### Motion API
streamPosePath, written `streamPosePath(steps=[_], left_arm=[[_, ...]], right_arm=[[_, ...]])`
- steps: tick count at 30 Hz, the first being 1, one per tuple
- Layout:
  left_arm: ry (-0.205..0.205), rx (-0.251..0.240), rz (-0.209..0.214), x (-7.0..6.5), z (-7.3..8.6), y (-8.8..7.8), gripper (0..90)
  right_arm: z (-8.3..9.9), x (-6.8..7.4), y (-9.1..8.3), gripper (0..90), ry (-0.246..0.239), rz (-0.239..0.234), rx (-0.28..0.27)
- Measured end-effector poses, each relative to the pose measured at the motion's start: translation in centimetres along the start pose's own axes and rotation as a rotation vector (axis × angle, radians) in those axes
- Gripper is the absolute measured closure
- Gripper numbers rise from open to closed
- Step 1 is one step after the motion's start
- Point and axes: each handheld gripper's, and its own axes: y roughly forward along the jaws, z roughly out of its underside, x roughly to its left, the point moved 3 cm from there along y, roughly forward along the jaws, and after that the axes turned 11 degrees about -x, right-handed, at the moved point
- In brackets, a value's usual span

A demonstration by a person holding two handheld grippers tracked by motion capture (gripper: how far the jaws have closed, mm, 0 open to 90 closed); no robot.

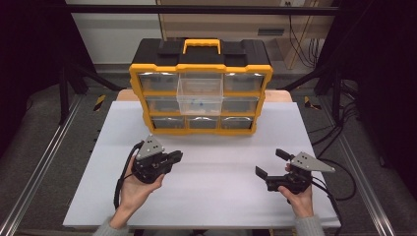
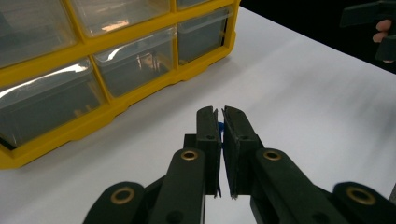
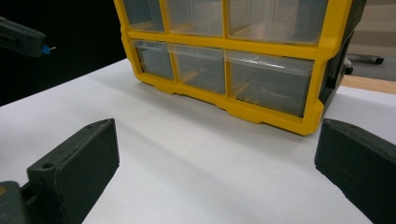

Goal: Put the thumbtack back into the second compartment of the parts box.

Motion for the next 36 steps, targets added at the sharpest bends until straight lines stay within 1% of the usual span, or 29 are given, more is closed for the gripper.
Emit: streamPosePath(steps=[3, 8, 16, 20, 21, 25, 30, 36], left_arm=[[0.000, -0.009, 0.003, 0.1, -0.6, -0.1, 84.3], [0.014, -0.020, 0.005, 0.0, -1.8, -0.3, 84.3], [0.049, -0.026, 0.011, -0.4, -3.7, -0.4, 84.3], [0.052, -0.024, 0.016, -0.4, -4.3, -0.4, 84.3], [0.048, -0.026, 0.018, -0.5, -4.5, -0.4, 84.3], [0.048, -0.033, 0.028, -0.5, -5.3, -0.6, 84.3], [0.063, -0.035, 0.030, -0.4, -6.4, -0.8, 84.3], [0.079, -0.048, 0.030, -0.6, -7.8, -0.9, 84.3]], right_arm=[[0.0, 0.0, 0.0, 0.5, 0.004, 0.003, 0.000], [0.0, 0.0, 0.0, 0.5, -0.001, 0.003, -0.001], [0.0, 0.0, 0.0, 0.5, 0.004, 0.003, 0.002], [0.0, 0.0, 0.0, 0.5, 0.000, 0.003, -0.001], [0.0, 0.0, 0.0, 0.5, -0.002, 0.004, -0.002], [0.0, 0.0, 0.0, 0.5, 0.004, 0.003, 0.001], [0.0, 0.0, 0.0, 0.5, -0.003, 0.003, -0.003], [0.0, 0.0, 0.0, 0.5, 0.002, 0.004, -0.001]])
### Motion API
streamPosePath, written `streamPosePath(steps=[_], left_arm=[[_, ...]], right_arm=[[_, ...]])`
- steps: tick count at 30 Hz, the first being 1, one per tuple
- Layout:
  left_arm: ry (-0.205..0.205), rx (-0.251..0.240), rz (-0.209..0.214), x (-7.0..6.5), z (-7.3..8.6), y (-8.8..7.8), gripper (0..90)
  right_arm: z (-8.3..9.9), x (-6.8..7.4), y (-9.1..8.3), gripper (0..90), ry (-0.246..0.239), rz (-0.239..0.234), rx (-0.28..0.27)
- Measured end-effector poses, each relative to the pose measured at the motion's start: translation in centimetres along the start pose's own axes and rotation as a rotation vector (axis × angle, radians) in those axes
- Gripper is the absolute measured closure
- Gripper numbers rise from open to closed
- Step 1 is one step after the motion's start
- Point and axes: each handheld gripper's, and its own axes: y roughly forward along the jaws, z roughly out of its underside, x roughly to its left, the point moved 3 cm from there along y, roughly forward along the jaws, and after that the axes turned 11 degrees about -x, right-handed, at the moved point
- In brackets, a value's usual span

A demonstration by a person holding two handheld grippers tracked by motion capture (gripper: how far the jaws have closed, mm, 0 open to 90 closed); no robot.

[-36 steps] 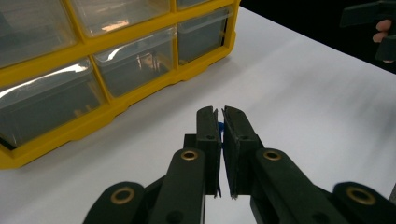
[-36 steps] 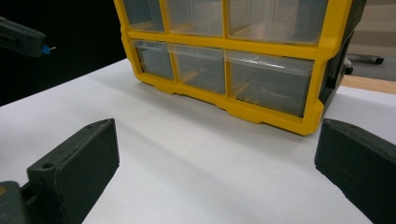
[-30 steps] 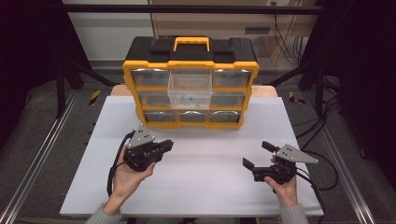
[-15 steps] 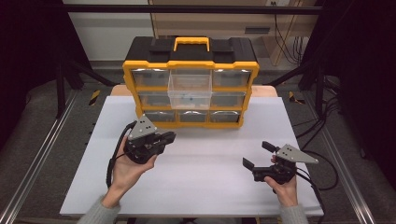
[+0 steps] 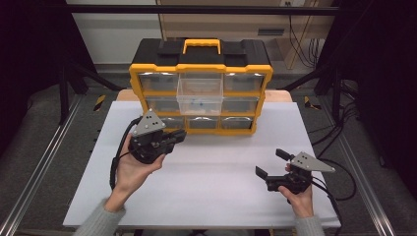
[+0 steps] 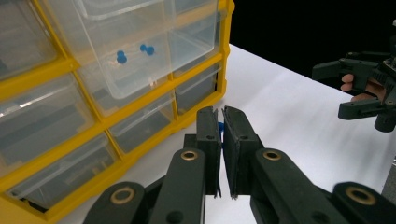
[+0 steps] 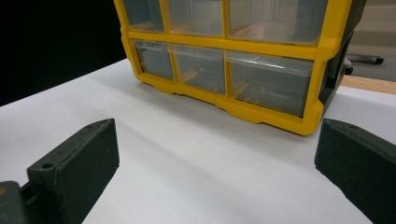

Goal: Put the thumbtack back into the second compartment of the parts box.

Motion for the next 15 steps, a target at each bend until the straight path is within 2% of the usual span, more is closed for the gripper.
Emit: streamPosePath(steps=[15], left_arm=[[0.035, -0.012, -0.011, 0.1, -2.8, -0.1, 84.3]], right_arm=[[0.0, 0.0, 0.0, 0.5, -0.002, 0.001, 0.002]])
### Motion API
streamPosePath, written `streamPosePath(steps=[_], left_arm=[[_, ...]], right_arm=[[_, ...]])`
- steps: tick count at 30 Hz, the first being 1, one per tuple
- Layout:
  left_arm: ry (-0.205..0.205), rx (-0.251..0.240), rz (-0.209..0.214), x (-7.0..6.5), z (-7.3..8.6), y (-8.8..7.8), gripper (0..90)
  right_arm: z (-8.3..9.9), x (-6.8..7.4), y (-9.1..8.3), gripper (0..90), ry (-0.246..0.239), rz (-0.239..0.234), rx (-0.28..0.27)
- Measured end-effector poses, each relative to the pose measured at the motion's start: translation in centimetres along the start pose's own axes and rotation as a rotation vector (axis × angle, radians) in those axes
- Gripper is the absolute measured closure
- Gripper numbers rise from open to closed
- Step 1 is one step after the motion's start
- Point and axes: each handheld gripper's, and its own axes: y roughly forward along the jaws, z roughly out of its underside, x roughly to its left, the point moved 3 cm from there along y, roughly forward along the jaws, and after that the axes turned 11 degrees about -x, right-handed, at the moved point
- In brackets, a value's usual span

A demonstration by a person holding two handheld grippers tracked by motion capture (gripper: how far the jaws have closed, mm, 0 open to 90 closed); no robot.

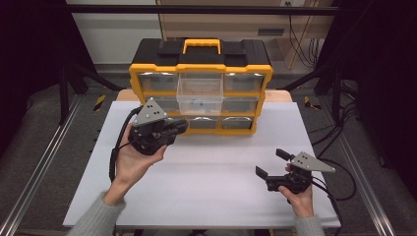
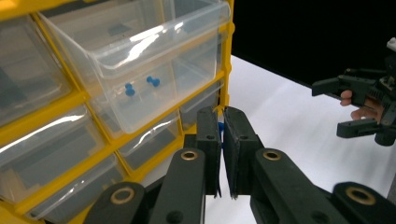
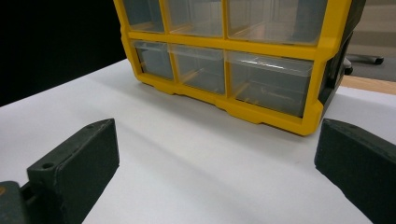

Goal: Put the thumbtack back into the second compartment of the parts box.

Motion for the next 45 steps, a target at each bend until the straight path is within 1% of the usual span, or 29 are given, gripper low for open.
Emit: streamPosePath(steps=[2, 5, 9, 12, 17, 21, 25, 26, 31, 36, 37, 38, 39, 40, 42, 43, 44, 45], left_arm=[[0.010, 0.001, -0.003, 0.0, -0.4, 0.0, 84.3], [0.010, -0.007, -0.009, 0.1, -1.1, 0.1, 84.4], [0.020, -0.014, -0.017, 0.2, -1.9, 0.2, 84.3], [0.017, -0.019, -0.016, 0.3, -2.5, 0.3, 84.3], [0.024, -0.021, -0.032, 0.6, -3.4, 0.6, 84.4], [0.020, -0.030, -0.040, 0.8, -4.0, 0.8, 84.3], [0.032, -0.028, -0.047, 1.0, -4.4, 1.1, 84.3], [0.029, -0.032, -0.051, 1.1, -4.5, 1.2, 84.3], [0.017, -0.048, -0.057, 1.6, -5.1, 1.6, 84.3], [0.024, -0.045, -0.072, 2.1, -5.5, 2.2, 84.3], [0.031, -0.039, -0.074, 2.3, -5.5, 2.3, 84.3], [0.024, -0.040, -0.074, 2.4, -5.6, 2.4, 84.3], [0.027, -0.049, -0.080, 2.6, -5.7, 2.6, 84.3], [0.028, -0.039, -0.080, 2.7, -5.7, 2.6, 84.3], [0.028, -0.046, -0.088, 3.0, -5.8, 2.9, 84.3], [0.020, -0.044, -0.087, 3.1, -5.9, 3.1, 84.3], [0.033, -0.046, -0.090, 3.3, -5.9, 3.2, 84.3], [0.035, -0.047, -0.091, 3.4, -6.0, 3.3, 84.3]], right_arm=[[0.0, 0.0, 0.0, 0.5, 0.001, 0.000, -0.001], [0.0, 0.0, 0.0, 0.5, 0.001, 0.000, 0.000], [0.0, 0.0, 0.0, 0.5, 0.004, -0.001, 0.001], [0.0, 0.0, 0.0, 0.5, 0.002, -0.001, 0.001], [0.0, 0.0, 0.0, 0.5, 0.002, -0.002, 0.000], [0.0, 0.0, 0.0, 0.5, 0.002, -0.001, 0.001], [0.0, 0.0, 0.0, 0.5, 0.001, 0.001, 0.001], [0.0, 0.0, 0.0, 0.5, 0.008, 0.000, -0.001], [0.0, 0.0, 0.0, 0.5, 0.003, 0.001, -0.002], [0.0, 0.0, 0.0, 0.5, 0.004, -0.001, -0.001], [0.0, 0.0, 0.0, 0.5, 0.004, -0.001, -0.001], [0.0, 0.0, 0.0, 0.5, 0.004, -0.001, -0.001], [0.0, 0.0, 0.0, 0.5, 0.003, -0.001, -0.003], [0.0, 0.0, 0.0, 0.5, 0.002, -0.002, -0.003], [0.0, 0.0, 0.0, 0.5, 0.002, -0.001, -0.003], [0.0, 0.0, 0.0, 0.5, 0.002, -0.001, -0.003], [-0.1, 0.0, 0.0, 0.5, 0.003, -0.001, -0.003], [-0.1, 0.0, 0.0, 0.5, 0.001, 0.000, -0.002]])
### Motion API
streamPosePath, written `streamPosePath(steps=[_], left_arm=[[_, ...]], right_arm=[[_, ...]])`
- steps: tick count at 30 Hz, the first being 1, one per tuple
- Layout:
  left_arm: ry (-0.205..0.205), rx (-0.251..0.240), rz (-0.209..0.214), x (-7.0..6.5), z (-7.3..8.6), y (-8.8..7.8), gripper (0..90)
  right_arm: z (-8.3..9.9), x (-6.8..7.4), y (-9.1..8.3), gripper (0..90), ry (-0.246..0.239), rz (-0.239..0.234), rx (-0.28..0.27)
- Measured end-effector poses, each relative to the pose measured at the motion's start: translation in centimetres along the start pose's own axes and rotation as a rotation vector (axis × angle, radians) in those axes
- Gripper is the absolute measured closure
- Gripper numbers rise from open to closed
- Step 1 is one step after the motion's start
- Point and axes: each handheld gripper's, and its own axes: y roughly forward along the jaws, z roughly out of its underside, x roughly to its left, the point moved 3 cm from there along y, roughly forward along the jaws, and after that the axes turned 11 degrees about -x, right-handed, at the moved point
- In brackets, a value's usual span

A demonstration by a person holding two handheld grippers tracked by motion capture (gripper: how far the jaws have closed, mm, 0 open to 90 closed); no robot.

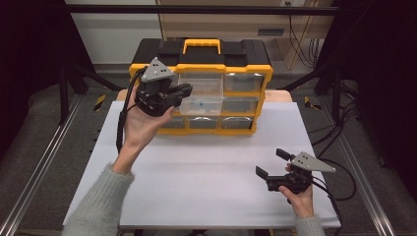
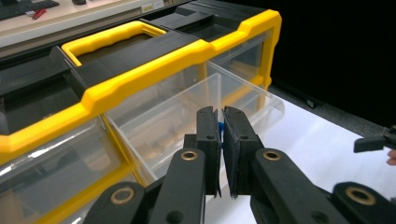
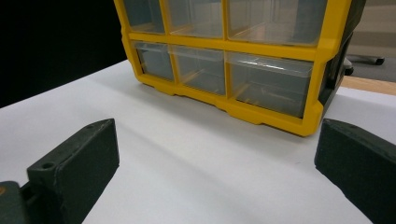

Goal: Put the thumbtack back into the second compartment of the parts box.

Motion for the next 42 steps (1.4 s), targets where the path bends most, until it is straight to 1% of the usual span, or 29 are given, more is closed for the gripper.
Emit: streamPosePath(steps=[2, 3, 6, 7, 8, 11, 12, 14, 15, 16, 18, 20, 27, 28, 29, 32, 33, 34, 36, 37, 38, 41, 42], left_arm=[[-0.003, 0.001, -0.003, 0.2, 0.0, 0.3, 84.3], [0.004, 0.002, -0.004, 0.3, 0.0, 0.4, 84.3], [0.006, 0.007, -0.005, 0.6, 0.1, 0.8, 84.3], [-0.009, 0.008, -0.001, 0.5, 0.2, 1.0, 84.3], [-0.003, 0.011, -0.002, 0.6, 0.3, 1.1, 84.3], [0.016, 0.014, -0.011, 1.0, 0.5, 1.5, 84.2], [0.016, 0.015, -0.013, 1.1, 0.5, 1.6, 84.3], [0.018, 0.020, -0.017, 1.2, 0.7, 1.8, 84.3], [0.010, 0.022, -0.019, 1.2, 0.7, 2.0, 84.3], [0.016, 0.024, -0.021, 1.4, 0.8, 2.1, 84.3], [0.010, 0.032, -0.028, 1.5, 1.0, 2.3, 84.2], [0.015, 0.039, -0.035, 1.7, 1.1, 2.6, 84.2], [0.014, 0.052, -0.036, 2.2, 1.6, 3.4, 84.1], [0.015, 0.056, -0.036, 2.2, 1.7, 3.4, 84.1], [0.015, 0.059, -0.036, 2.2, 1.7, 3.5, 84.1], [0.013, 0.065, -0.037, 2.3, 1.9, 3.7, 84.0], [-0.002, 0.072, -0.034, 2.2, 2.0, 3.8, 83.9], [0.005, 0.068, -0.034, 2.3, 2.0, 3.9, 83.8], [-0.007, 0.076, -0.030, 2.3, 2.1, 4.0, 83.8], [-0.001, 0.082, -0.029, 2.3, 2.1, 4.1, 83.7], [0.001, 0.087, -0.030, 2.3, 2.2, 4.2, 83.7], [0.005, 0.102, -0.031, 2.4, 2.3, 4.5, 83.6], [-0.003, 0.102, -0.030, 2.4, 2.4, 4.6, 83.5]], right_arm=[[0.0, 0.0, 0.0, 0.5, 0.003, 0.002, -0.001], [0.0, 0.0, 0.0, 0.5, -0.001, -0.001, -0.001], [-0.1, 0.0, -0.1, 0.5, 0.003, 0.002, 0.001], [-0.1, 0.0, -0.1, 0.5, 0.004, 0.003, -0.001], [-0.1, 0.0, -0.1, 0.5, 0.004, -0.003, -0.005], [-0.1, 0.0, -0.1, 0.5, 0.000, 0.000, -0.002], [-0.1, 0.0, -0.1, 0.5, 0.005, 0.003, 0.001], [0.0, 0.0, -0.1, 0.5, -0.002, 0.000, 0.003], [0.0, 0.0, -0.1, 0.5, -0.002, -0.001, 0.002], [0.0, 0.0, -0.1, 0.5, -0.001, -0.001, 0.002], [0.0, 0.0, -0.1, 0.5, -0.001, 0.002, 0.001], [-0.1, 0.0, -0.1, 0.5, -0.003, 0.002, -0.005], [-0.1, 0.0, -0.1, 0.5, 0.001, -0.001, -0.005], [-0.1, -0.1, -0.1, 0.5, -0.002, 0.000, -0.007], [0.0, -0.2, -0.1, 0.5, -0.021, -0.007, -0.013], [-0.1, -0.1, -0.1, 0.5, -0.015, -0.005, -0.012], [-0.1, -0.1, -0.1, 0.5, -0.016, -0.005, -0.012], [-0.1, -0.1, -0.1, 0.5, -0.002, 0.002, -0.004], [-0.1, 0.0, -0.1, 0.5, 0.000, -0.004, -0.005], [-0.1, 0.0, -0.1, 0.5, -0.001, -0.001, -0.007], [0.0, -0.2, -0.1, 0.5, -0.020, -0.007, -0.012], [0.0, -0.2, 0.0, 0.5, -0.018, -0.008, -0.012], [0.0, -0.2, 0.0, 0.5, -0.020, -0.009, -0.011]])
